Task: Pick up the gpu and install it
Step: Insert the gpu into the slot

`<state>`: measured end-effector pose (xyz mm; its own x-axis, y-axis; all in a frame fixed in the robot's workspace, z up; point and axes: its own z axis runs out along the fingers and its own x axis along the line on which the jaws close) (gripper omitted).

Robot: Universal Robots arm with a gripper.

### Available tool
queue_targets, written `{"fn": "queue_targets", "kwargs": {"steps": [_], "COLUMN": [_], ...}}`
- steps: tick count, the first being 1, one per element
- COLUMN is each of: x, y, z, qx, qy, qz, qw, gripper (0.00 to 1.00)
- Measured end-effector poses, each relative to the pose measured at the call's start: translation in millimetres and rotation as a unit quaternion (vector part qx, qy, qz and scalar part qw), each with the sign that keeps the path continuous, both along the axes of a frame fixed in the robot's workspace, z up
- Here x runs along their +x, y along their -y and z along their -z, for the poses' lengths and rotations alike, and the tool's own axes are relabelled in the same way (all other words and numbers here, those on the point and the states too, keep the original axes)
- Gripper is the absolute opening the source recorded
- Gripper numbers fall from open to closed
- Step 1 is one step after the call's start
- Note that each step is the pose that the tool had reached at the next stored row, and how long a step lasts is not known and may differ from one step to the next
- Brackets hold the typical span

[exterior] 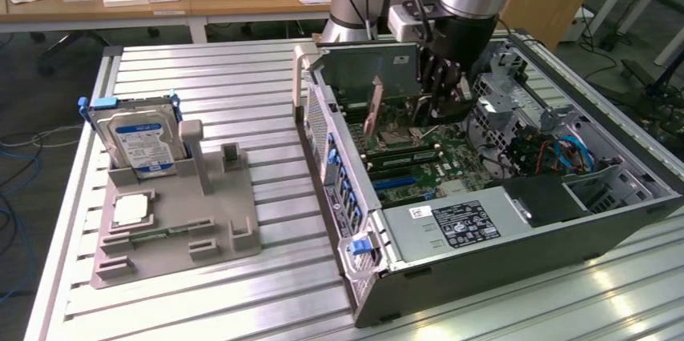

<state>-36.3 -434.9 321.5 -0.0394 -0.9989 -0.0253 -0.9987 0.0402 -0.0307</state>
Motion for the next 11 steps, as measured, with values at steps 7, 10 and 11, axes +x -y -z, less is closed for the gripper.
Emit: {"fn": "queue_targets", "kwargs": {"steps": [7, 10, 11], "x": [-2.1, -4.0, -4.1], "y": [4.0, 3.9, 4.0], "z": [8.1, 13.4, 15.1], "qx": [0.0001, 0.0001, 0.0001], "qy": [-0.0005, -0.0007, -0.0008], "qz": [0.000, 0.000, 0.000], "qw": [1.0000, 1.0000, 1.0000], "gripper": [0.28, 0.28, 0.28]}}
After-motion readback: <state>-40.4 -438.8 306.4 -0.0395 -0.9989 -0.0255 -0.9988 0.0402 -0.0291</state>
